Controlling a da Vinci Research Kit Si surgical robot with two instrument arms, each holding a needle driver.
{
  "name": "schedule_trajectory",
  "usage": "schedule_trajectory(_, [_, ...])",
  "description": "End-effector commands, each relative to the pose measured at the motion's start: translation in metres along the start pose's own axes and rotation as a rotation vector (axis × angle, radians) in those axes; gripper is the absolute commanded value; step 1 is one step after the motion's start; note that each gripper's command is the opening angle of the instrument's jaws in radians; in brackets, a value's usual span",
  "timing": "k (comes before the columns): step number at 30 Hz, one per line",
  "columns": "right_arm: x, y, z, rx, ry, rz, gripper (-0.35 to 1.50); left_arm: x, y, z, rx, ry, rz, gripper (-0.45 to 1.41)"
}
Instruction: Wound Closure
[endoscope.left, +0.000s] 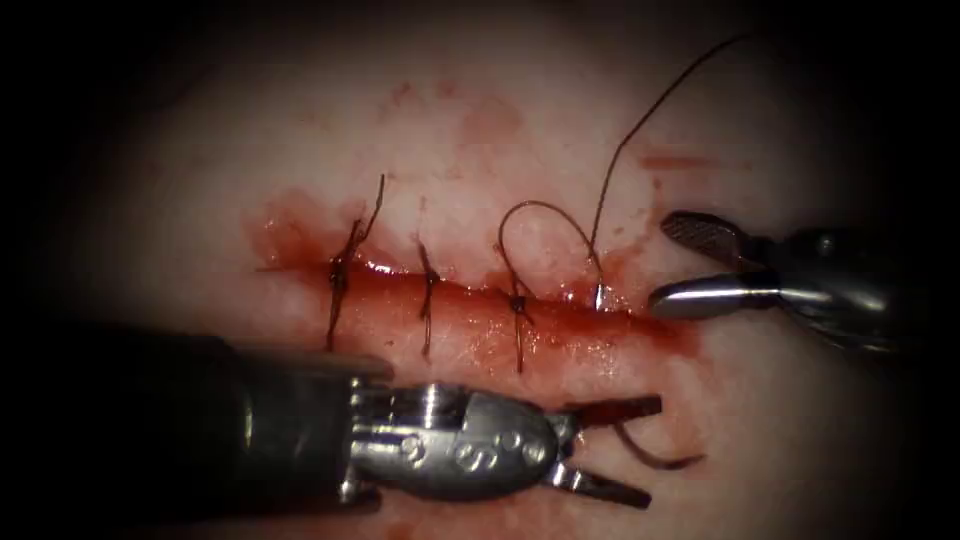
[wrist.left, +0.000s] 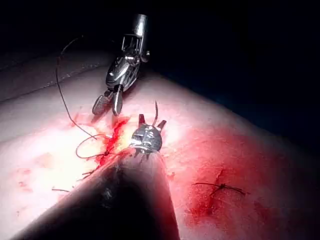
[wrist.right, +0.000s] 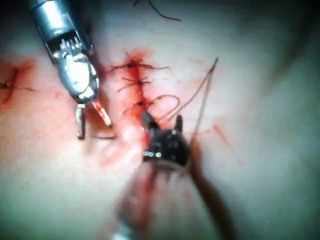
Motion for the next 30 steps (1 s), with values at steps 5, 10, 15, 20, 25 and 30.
schedule_trajectory(5, [-0.0002, -0.0001, 0.0007, 0.003, 0.0, 0.005, 0.89, 0.0001, 0.0002, 0.0013, 0.002, -0.006, -0.009, 0.15])
schedule_trajectory(10, [-0.0002, 0.0, 0.0005, 0.004, -0.001, 0.011, 0.89, 0.0002, 0.001, 0.0017, -0.015, -0.069, -0.076, -0.33])
schedule_trajectory(15, [-0.0001, 0.0004, -0.0003, -0.013, 0.003, 0.021, 0.89, -0.0004, 0.0019, 0.0018, -0.028, -0.144, -0.16, -0.45])
schedule_trajectory(20, [-0.0002, 0.0007, -0.0009, -0.039, 0.008, 0.041, 0.84, 0.0002, 0.002, 0.0013, -0.055, -0.139, -0.248, -0.45])
schedule_trajectory(25, [-0.0004, 0.0006, -0.001, -0.029, 0.004, 0.051, 0.83, 0.0016, 0.002, 0.0008, -0.147, -0.127, -0.458, -0.45])
schedule_trajectory(30, [-0.0005, 0.0003, -0.0008, 0.003, -0.001, 0.054, 0.78, 0.002, 0.0022, -0.0001, -0.221, -0.063, -0.596, -0.45])
